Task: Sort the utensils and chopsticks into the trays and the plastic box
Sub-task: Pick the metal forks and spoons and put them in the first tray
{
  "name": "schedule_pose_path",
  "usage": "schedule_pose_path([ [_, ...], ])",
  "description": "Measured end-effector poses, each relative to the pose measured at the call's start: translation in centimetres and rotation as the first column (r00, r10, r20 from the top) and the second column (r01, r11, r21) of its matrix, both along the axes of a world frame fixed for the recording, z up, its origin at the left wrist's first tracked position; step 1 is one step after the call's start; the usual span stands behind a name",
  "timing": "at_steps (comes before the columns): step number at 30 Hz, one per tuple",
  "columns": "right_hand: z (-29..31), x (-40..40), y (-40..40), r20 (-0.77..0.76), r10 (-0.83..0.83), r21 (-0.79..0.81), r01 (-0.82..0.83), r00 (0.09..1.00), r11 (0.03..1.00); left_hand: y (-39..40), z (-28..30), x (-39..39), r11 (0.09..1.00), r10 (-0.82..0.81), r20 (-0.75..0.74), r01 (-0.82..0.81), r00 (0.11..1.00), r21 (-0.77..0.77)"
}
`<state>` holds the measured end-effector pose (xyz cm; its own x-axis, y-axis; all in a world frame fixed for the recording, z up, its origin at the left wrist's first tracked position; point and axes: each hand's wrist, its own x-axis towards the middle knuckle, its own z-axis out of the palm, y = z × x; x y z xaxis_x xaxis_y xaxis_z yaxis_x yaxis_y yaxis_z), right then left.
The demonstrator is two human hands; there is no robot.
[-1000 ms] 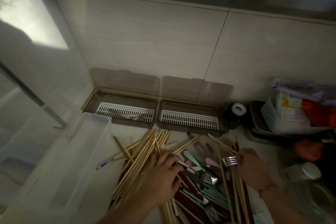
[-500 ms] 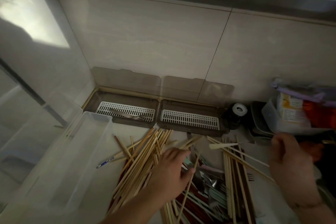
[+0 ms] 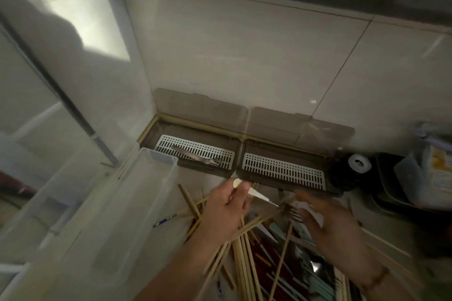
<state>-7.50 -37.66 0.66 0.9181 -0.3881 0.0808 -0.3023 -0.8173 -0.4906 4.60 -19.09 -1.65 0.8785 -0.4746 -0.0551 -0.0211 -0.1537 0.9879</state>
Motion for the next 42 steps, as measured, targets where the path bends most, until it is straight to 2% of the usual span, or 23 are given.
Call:
schedule_pose_path([
  [2, 0.6, 2.9, 0.9, -0.013, 0.202, -0.068, -0.202, 0.979, 0.977, 1.1, 0.2, 1.1, 1.0, 0.017, 0.021, -0.018, 1.0, 0.014],
  [3, 0.7, 4.4, 1.2, -0.056, 0.267, -0.053, -0.27, 0.962, 0.961, 1.6, 0.3, 1.7, 0.999, 0.044, 0.034, -0.045, 0.998, 0.019],
  [5, 0.8, 7.6, 1.7, -0.147, 0.309, 0.089, -0.298, 0.94, 0.95, 2.6, 0.4, 3.0, 0.992, 0.121, 0.006, -0.121, 0.993, -0.03],
  [6, 0.7, 9.3, 1.9, -0.169, 0.307, 0.138, -0.285, 0.937, 0.948, 3.0, 0.4, 3.5, 0.986, 0.155, -0.051, -0.158, 0.987, -0.058],
  [8, 0.4, 13.0, 2.4, -0.152, 0.29, 0.133, -0.271, 0.945, 0.953, 3.7, 0.1, 4.5, 0.986, 0.167, -0.105, -0.169, 0.98, -0.004],
  [10, -0.1, 17.0, 3.1, -0.13, 0.279, 0.059, -0.273, 0.951, 0.96, 4.1, -0.9, 5.3, 0.986, 0.126, -0.006, -0.125, 0.992, 0.109],
  [12, -0.9, 20.7, 4.2, -0.182, 0.281, -0.003, -0.287, 0.942, 0.958, 4.2, -2.3, 5.8, 0.979, 0.094, 0.063, -0.104, 0.994, 0.177],
  [17, -3.7, 26.3, 7.3, -0.382, 0.254, -0.099, -0.313, 0.889, 0.945, 4.0, -5.2, 6.4, 0.98, 0.087, -0.066, -0.074, 0.994, 0.184],
  [23, -5.3, 28.9, 8.5, -0.467, 0.26, -0.123, -0.353, 0.845, 0.927, 3.5, -6.0, 6.4, 0.966, 0.083, -0.14, -0.045, 0.987, 0.256],
  [27, -5.2, 28.9, 7.6, -0.484, 0.338, -0.106, -0.437, 0.807, 0.893, 3.6, -5.4, 6.1, 0.961, 0.058, -0.167, -0.01, 0.984, 0.275],
  [30, -3.9, 27.5, 6.2, -0.438, 0.387, -0.083, -0.466, 0.811, 0.881, 3.4, -4.0, 5.6, 0.944, 0.02, -0.085, 0.009, 0.996, 0.33],
  [32, -2.7, 25.5, 4.9, -0.286, 0.376, -0.094, -0.416, 0.881, 0.904, 2.9, -3.4, 5.0, 0.929, -0.024, 0.004, 0.02, 1.0, 0.369],
  [34, -1.8, 22.5, 3.0, -0.073, 0.282, -0.062, -0.287, 0.957, 0.956, 2.1, -3.1, 4.0, 0.912, -0.067, 0.02, 0.053, 0.998, 0.408],
  [36, -1.3, 18.8, 0.6, 0.018, 0.173, -0.004, -0.173, 0.985, 0.985, 1.4, -3.2, 2.9, 0.862, -0.142, 0.106, 0.07, 0.984, 0.502],
  [39, -1.9, 11.9, -2.9, -0.099, 0.078, 0.038, -0.075, 0.992, 0.996, 0.4, -3.8, 1.0, 0.779, -0.348, 0.245, 0.133, 0.905, 0.613],
  [42, -3.3, 4.3, -4.2, -0.244, 0.042, 0.047, -0.031, 0.969, 0.998, -0.3, -4.8, -1.2, 0.709, -0.524, 0.295, 0.218, 0.799, 0.671],
])
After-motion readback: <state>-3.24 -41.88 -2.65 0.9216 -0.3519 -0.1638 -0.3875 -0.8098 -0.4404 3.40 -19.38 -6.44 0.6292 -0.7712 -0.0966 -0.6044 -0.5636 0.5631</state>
